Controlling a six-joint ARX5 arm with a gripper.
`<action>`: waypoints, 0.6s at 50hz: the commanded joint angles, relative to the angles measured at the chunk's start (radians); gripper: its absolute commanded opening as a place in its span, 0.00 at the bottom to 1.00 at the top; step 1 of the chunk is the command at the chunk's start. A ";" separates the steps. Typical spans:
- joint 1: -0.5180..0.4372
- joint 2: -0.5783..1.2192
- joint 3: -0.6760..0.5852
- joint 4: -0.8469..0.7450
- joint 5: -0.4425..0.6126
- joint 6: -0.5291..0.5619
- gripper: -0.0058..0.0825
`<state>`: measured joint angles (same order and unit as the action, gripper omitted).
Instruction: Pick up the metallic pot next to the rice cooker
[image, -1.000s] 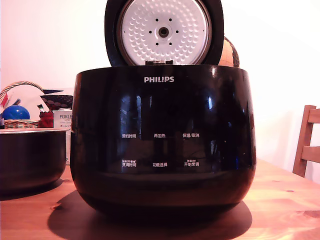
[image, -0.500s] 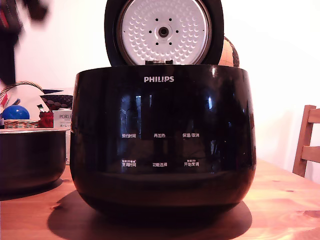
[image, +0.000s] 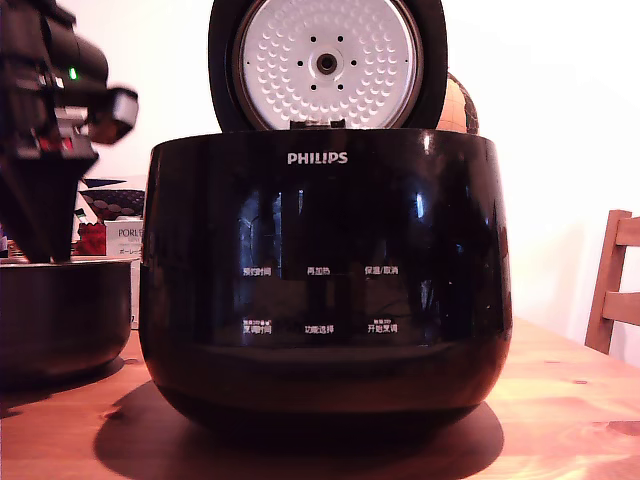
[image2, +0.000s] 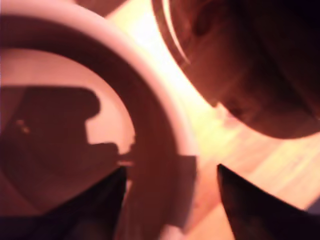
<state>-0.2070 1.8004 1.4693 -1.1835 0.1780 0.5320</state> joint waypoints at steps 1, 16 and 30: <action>0.001 0.032 -0.022 0.014 0.000 -0.002 0.68; -0.011 0.064 -0.022 0.034 -0.002 -0.009 0.51; -0.019 0.065 -0.022 -0.006 0.040 -0.008 0.10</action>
<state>-0.2211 1.8435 1.4693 -1.1786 0.2108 0.5266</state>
